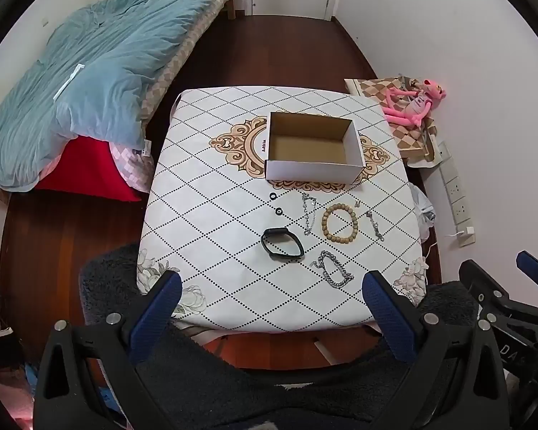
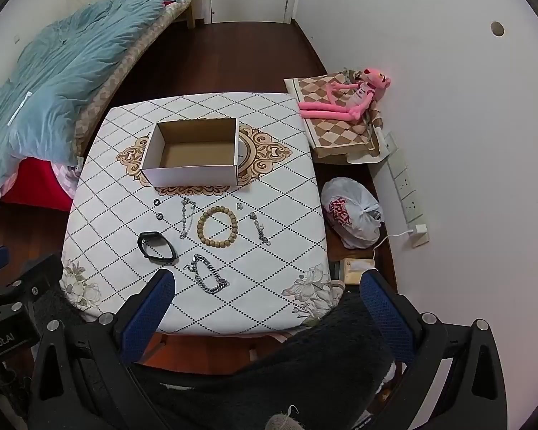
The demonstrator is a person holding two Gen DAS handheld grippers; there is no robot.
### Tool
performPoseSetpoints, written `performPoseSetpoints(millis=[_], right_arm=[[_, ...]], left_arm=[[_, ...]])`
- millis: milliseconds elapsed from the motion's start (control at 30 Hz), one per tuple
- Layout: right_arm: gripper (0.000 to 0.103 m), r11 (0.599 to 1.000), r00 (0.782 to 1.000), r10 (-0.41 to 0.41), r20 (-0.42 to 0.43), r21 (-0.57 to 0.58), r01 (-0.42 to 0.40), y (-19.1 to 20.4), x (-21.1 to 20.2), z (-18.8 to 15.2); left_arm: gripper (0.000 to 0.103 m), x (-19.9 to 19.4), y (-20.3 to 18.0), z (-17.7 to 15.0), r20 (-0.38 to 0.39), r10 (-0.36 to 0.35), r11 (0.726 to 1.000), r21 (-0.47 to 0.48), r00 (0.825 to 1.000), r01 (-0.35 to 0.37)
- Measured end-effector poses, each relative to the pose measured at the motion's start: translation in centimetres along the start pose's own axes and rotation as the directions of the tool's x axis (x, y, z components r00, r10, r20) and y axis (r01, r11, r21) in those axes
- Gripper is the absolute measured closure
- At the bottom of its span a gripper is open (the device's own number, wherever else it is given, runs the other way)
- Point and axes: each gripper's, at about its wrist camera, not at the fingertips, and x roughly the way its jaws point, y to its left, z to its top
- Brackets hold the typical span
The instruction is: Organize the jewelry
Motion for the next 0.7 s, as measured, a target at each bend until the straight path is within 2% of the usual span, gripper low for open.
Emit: performPoseSetpoints(millis=[700], right_arm=[[0.0,1.0,1.0,-0.007,0.017,0.003,0.007,-0.2,-0.7,-0.07]], left_arm=[[0.0,-0.37,0.18,0.17,0.01,0.003,1.0,0.008,1.0,-0.003]])
